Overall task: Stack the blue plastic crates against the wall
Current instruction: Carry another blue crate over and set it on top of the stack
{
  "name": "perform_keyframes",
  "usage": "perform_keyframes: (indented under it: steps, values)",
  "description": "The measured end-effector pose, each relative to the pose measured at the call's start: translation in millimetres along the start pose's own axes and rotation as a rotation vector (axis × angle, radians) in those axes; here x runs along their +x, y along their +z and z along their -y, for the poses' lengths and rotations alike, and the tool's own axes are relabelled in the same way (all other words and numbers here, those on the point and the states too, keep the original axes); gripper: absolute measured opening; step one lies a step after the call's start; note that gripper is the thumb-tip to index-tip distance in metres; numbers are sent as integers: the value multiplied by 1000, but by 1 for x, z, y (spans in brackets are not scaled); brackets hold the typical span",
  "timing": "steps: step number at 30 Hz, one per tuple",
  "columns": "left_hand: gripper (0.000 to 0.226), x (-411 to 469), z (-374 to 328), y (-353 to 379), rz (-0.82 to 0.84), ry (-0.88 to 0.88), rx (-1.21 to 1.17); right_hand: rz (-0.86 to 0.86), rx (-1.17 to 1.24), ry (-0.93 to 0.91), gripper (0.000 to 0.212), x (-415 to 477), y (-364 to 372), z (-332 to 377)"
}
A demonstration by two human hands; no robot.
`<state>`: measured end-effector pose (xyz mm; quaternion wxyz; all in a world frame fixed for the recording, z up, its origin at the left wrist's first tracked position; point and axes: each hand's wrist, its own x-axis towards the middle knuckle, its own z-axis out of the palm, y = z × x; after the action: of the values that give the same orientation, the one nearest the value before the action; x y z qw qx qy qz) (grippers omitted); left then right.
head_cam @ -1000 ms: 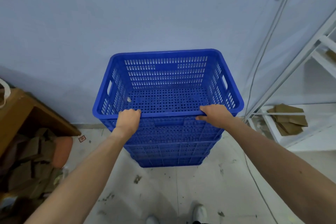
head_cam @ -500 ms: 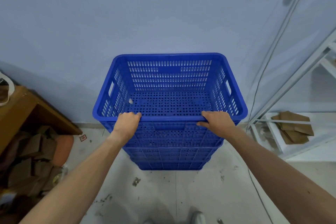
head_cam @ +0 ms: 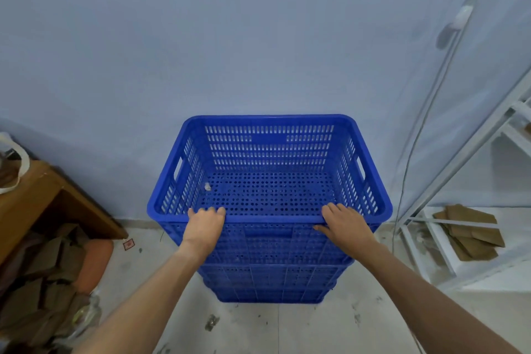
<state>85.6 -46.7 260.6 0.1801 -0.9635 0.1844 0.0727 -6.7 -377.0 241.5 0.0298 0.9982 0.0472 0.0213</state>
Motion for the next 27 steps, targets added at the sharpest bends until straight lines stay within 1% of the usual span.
perform_keyframes:
  steps: [7,10,12,15,17,19,23,24,27]
  values:
    - [51,0,-1,-7,-11,-20,19,-108,-66,195,38,1,10,20]
    - [47,-2,0,-9,-3,-16,9,-148,-45,322,38,-2,13,39]
    - [47,-1,-4,-13,11,-17,23,-162,-31,371,37,-4,15,49]
    - [42,-2,-11,-17,25,-1,26,-154,-23,345,39,-4,14,43]
    - [38,-6,-12,-13,-26,9,26,-161,-12,331,39,-5,12,37]
    - [38,-5,-8,-3,-72,30,4,-180,-17,332,39,-8,12,36]
    - [30,-1,20,21,-184,95,-138,-194,-17,297,36,-8,12,36]
    - [33,-2,28,26,-211,72,-153,-199,-11,293,35,-8,12,35]
    - [39,-12,52,38,-224,-81,-172,-182,-4,296,34,-8,12,33]
